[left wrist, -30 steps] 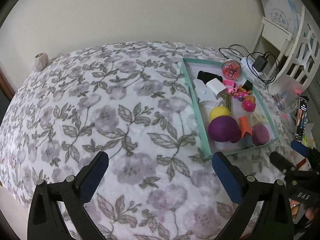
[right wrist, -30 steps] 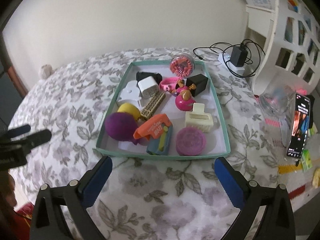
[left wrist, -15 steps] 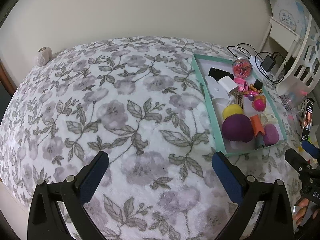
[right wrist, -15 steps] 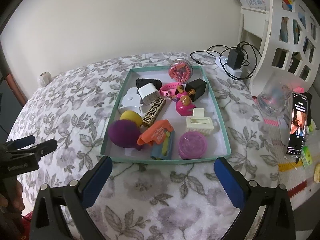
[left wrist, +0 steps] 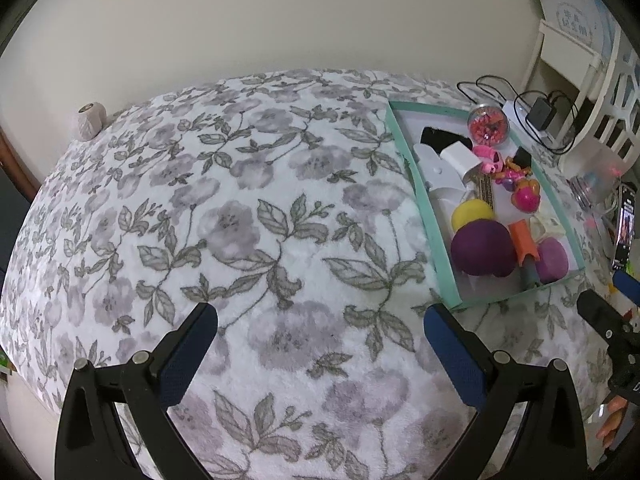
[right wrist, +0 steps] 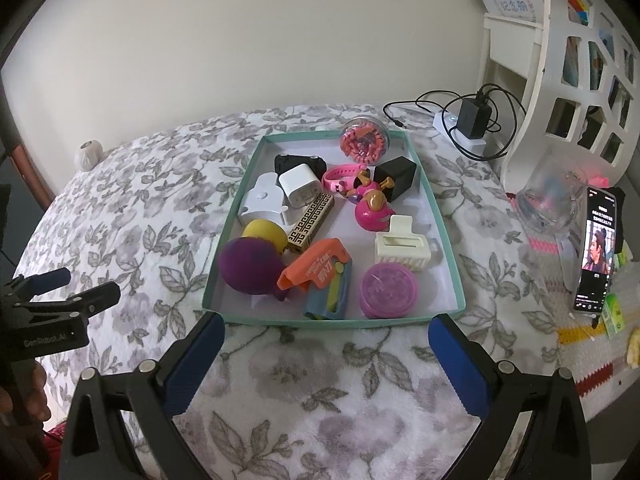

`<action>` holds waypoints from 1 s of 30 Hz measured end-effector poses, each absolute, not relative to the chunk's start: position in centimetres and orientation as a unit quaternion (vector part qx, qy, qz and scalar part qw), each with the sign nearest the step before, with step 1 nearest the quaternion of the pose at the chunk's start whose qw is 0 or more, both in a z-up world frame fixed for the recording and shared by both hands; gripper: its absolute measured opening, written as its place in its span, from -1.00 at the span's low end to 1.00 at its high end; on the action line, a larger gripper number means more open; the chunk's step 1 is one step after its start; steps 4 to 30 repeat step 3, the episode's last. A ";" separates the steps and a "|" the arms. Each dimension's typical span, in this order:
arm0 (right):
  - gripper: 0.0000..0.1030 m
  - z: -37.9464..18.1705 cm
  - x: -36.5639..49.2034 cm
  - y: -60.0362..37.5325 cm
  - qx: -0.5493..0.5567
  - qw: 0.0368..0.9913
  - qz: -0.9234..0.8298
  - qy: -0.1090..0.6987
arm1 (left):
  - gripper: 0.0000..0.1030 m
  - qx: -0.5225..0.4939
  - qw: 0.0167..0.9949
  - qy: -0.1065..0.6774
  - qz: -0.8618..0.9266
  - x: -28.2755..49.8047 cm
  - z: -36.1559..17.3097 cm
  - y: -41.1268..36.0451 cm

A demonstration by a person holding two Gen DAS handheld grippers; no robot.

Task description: Organize rigid objects

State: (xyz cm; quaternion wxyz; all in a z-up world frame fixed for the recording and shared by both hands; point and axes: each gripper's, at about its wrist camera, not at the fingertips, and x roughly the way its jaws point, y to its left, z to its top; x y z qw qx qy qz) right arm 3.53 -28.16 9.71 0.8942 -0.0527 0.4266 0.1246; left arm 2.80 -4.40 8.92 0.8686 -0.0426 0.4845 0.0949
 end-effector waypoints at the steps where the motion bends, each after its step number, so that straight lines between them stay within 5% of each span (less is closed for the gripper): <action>1: 1.00 9.7 3.5 -28.2 -0.053 0.894 0.124 0.426 | 0.99 -0.045 0.869 0.484 0.096 2.8 9.0 -4.2; 30: 1.00 9.7 3.5 -28.2 -0.053 0.894 0.124 0.426 | 0.99 -0.048 0.868 0.485 0.095 2.8 8.9 -4.1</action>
